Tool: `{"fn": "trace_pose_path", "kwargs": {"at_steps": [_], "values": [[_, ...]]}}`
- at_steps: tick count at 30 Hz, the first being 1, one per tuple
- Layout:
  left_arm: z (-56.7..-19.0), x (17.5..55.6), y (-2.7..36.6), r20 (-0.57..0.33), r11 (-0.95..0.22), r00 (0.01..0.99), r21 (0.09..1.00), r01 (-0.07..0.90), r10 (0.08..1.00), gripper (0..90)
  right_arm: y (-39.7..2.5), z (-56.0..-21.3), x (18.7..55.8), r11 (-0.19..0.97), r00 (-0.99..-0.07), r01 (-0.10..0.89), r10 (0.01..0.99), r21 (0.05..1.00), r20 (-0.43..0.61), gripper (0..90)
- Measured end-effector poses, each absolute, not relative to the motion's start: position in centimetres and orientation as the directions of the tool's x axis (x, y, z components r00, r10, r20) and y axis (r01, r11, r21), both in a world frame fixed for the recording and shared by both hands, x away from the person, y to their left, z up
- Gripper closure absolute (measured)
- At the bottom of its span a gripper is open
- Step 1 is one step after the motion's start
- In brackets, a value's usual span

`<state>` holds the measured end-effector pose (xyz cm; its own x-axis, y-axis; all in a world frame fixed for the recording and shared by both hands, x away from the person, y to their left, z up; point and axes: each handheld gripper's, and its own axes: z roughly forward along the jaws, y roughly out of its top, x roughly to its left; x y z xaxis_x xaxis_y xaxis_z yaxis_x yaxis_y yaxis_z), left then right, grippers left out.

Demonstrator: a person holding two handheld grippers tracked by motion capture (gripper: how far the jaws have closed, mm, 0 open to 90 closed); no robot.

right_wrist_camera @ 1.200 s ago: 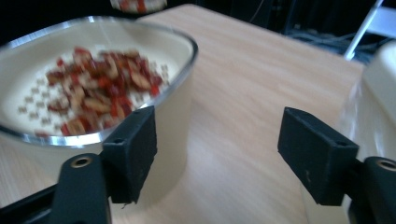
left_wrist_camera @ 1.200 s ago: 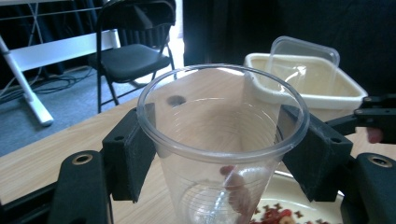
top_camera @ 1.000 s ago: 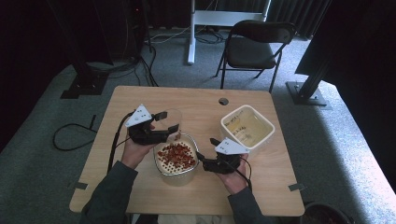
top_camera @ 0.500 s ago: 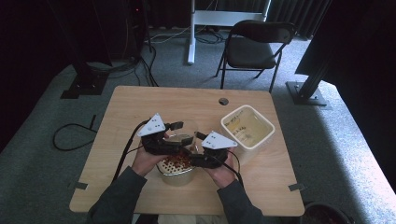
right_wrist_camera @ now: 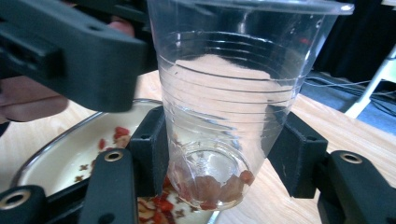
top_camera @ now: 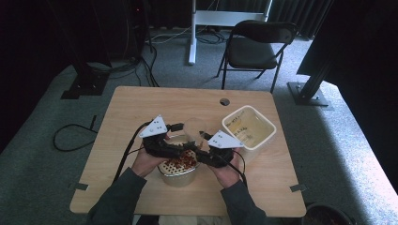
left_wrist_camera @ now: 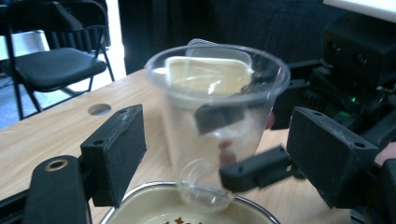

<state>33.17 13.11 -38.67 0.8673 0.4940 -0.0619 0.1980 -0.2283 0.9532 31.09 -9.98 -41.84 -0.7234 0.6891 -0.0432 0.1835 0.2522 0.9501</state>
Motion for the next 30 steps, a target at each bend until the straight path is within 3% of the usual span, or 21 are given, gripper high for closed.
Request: {"fn": "trace_pose_path", "kwargs": {"at_steps": [15,30], "values": [[-39.1,33.1,16.0,0.001,-0.249,0.793,0.950,0.190,0.609,22.3,-15.8,-40.8,31.7,0.256,-0.590,0.203,0.802,0.945,-0.091,42.1],[-39.7,33.2,17.5,0.003,-0.243,0.758,0.948,0.206,0.652,22.6,-23.5,-39.5,33.1,0.177,-0.411,0.239,0.909,0.955,-0.066,41.6]]}}
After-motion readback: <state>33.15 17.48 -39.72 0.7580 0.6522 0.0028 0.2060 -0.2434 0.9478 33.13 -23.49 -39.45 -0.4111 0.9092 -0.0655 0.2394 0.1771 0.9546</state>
